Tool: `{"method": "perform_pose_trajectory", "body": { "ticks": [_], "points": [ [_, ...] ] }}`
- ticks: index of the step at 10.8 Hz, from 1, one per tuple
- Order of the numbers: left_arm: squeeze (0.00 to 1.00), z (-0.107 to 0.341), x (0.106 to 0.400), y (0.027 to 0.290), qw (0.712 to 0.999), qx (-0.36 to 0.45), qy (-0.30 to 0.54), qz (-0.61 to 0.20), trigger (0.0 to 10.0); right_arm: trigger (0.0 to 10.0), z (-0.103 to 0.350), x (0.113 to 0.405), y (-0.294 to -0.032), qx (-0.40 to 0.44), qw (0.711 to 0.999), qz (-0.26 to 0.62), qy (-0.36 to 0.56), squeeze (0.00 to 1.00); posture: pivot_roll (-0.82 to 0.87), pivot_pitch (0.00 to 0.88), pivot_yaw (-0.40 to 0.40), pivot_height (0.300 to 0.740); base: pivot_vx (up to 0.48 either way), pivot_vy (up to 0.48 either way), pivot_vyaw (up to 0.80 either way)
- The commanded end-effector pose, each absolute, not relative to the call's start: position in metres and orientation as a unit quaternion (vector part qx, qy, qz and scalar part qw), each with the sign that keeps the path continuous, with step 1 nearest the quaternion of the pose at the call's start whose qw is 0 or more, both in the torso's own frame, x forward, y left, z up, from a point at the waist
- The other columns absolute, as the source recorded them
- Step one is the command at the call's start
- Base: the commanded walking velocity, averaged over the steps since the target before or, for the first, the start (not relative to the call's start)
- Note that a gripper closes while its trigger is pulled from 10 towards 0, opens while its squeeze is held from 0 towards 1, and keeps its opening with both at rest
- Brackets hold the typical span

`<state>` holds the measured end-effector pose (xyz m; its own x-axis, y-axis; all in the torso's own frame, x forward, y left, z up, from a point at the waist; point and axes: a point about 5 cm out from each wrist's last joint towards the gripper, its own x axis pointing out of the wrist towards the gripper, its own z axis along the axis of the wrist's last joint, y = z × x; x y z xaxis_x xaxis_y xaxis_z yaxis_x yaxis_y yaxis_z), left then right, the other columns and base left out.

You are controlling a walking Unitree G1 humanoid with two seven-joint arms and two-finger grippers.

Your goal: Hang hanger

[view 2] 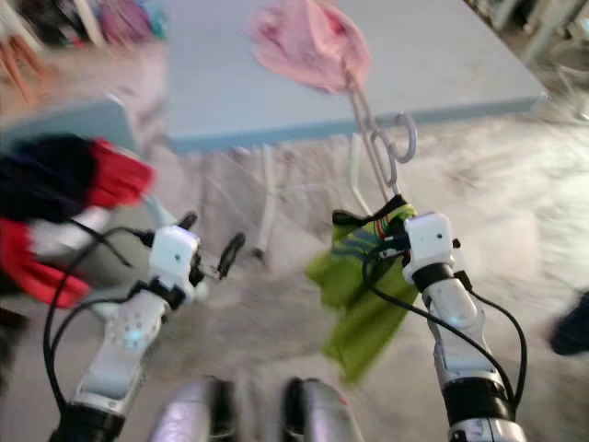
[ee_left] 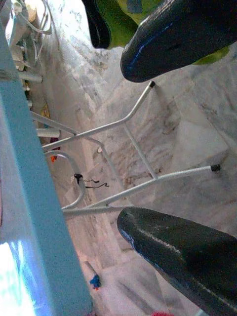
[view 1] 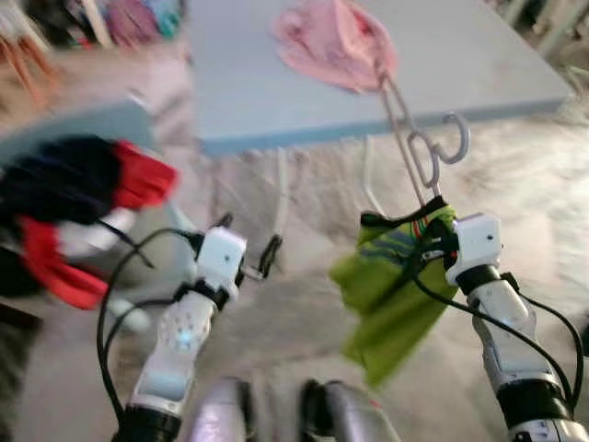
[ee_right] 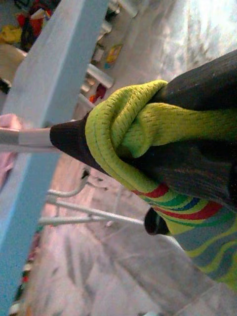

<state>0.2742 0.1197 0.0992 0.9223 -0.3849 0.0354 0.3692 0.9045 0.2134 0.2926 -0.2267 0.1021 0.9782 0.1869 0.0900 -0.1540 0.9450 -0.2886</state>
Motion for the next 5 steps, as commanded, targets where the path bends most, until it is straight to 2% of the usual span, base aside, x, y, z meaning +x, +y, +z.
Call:
{"method": "perform_pose_trajectory", "body": {
  "ticks": [1, 3, 4, 5],
  "points": [
    [0.0, 0.096, 0.2716, 0.125, 0.978, 0.114, -0.035, -0.174, 10.0, 10.0, 0.1114, 0.293, -0.2267, -0.148, 0.981, 0.094, -0.082, 0.0, -0.02, 0.221, -0.036, 0.74, 0.0, 0.0, 0.0],
    [0.0, 0.1018, 0.2752, 0.1316, 0.966, 0.189, -0.047, -0.172, 10.0, 10.0, 0.1154, 0.2957, -0.2338, -0.168, 0.975, 0.122, -0.074, 0.0, -0.01, 0.217, -0.035, 0.74, 0.0, 0.0, 0.0],
    [0.0, 0.103, 0.2751, 0.1325, 0.957, 0.205, -0.045, -0.201, 10.0, 10.0, 0.1172, 0.2977, -0.2361, -0.178, 0.973, 0.132, -0.071, 0.0, 0.0, 0.216, -0.034, 0.74, 0.0, 0.0, 0.0],
    [0.0, 0.0993, 0.2719, 0.1304, 0.935, 0.24, -0.028, -0.26, 10.0, 10.0, 0.1166, 0.2982, -0.2349, -0.2, 0.964, 0.167, -0.06, 0.0, 0.0, 0.215, -0.032, 0.74, 0.0, 0.0, 0.0]
  ]
}}
